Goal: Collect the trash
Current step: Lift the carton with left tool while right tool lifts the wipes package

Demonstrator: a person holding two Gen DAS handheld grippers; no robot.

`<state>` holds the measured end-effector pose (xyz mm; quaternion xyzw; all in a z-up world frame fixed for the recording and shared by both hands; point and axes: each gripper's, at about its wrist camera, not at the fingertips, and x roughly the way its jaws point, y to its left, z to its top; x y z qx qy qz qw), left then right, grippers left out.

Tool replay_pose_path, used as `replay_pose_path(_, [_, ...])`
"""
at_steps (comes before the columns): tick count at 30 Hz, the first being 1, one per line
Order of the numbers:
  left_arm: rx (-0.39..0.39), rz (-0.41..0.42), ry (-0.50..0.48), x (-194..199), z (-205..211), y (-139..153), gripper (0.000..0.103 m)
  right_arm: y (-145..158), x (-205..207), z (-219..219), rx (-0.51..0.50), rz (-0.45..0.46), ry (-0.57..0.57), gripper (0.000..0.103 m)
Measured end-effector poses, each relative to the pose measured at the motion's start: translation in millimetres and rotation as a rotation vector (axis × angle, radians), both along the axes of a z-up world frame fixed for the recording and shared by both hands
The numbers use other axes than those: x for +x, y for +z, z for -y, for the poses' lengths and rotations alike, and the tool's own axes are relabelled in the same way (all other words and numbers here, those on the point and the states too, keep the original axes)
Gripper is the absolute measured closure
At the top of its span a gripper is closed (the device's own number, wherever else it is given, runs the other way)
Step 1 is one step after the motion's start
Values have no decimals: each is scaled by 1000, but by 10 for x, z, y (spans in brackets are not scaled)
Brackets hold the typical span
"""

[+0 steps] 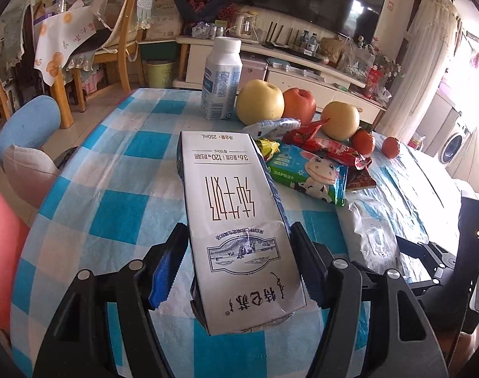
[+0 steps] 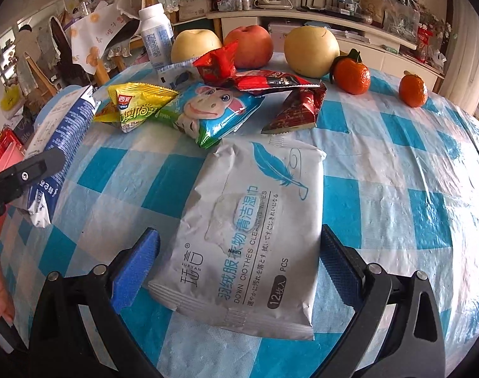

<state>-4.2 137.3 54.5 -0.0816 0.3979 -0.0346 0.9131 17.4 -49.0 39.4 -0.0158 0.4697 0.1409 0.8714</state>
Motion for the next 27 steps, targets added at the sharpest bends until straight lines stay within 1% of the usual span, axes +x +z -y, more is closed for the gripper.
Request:
replay_pose_path(5, [15, 11, 20, -9, -50, 12, 36, -54, 4, -95, -78, 22, 13, 4])
replay_pose_path(9, [29, 19, 24, -26, -57, 20, 36, -75, 6, -67, -76, 26, 6, 4])
replay_pose_path(11, [37, 21, 26, -26, -63, 21, 36, -73, 8, -54, -75, 29, 4, 6])
replay_pose_path(13, [38, 21, 29, -28, -82, 20, 35, -72, -1, -33, -69, 34, -1, 11])
replay_pose_path(17, [33, 17, 36, -28, -124, 15, 35, -44, -24, -32, -75, 47, 7, 16])
replay_pose_path(18, [32, 15, 38, -28, -136, 14, 35, -37, -39, -35, -80, 54, 6, 20])
replay_pose_path(21, [25, 17, 44, -39, -175, 23, 35, -15, -50, -25, -72, 61, 6, 22])
replay_pose_path(27, [15, 30, 53, -69, -246, 68, 35, 0, -123, -19, -72, 76, 6, 24])
